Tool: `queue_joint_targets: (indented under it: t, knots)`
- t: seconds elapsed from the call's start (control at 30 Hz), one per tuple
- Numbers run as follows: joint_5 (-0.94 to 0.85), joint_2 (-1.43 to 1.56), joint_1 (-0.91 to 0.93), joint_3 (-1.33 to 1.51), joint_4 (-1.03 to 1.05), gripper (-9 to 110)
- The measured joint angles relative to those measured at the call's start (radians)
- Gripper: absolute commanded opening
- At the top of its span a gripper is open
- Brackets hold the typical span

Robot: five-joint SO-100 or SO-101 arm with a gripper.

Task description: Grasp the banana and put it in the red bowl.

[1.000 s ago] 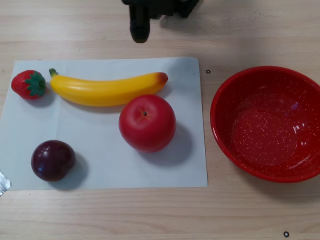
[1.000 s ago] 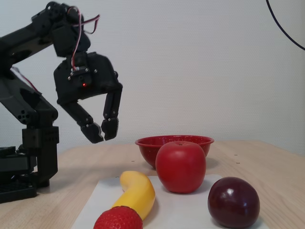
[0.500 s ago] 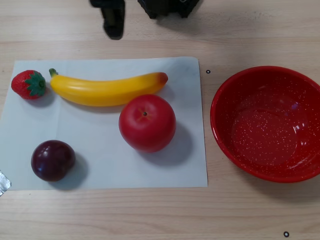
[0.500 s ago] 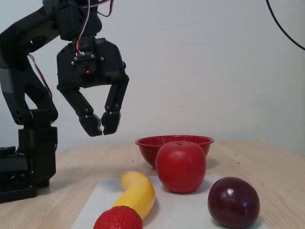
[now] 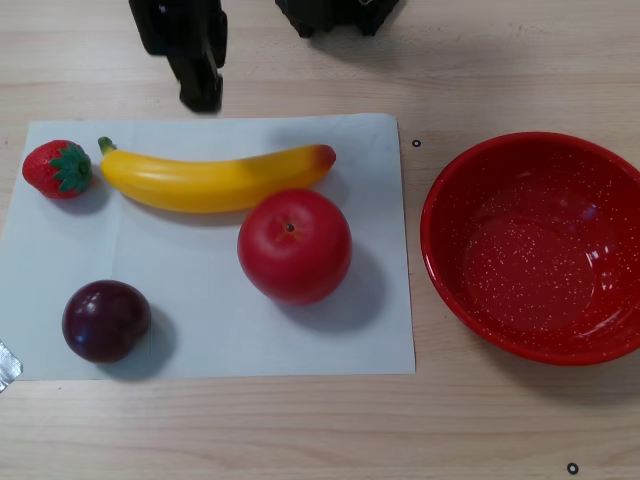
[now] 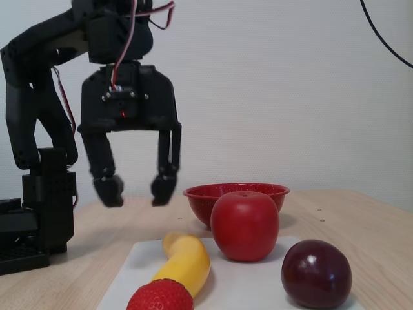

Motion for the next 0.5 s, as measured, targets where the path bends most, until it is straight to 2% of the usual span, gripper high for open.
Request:
queue_joint_targets:
  t: [0.33,0.5]
  knots:
    - [-0.035,-0.109,0.034,0.0,-0.141,60]
    - [-0.066,-0.172,0.058,0.0,-0.247,65]
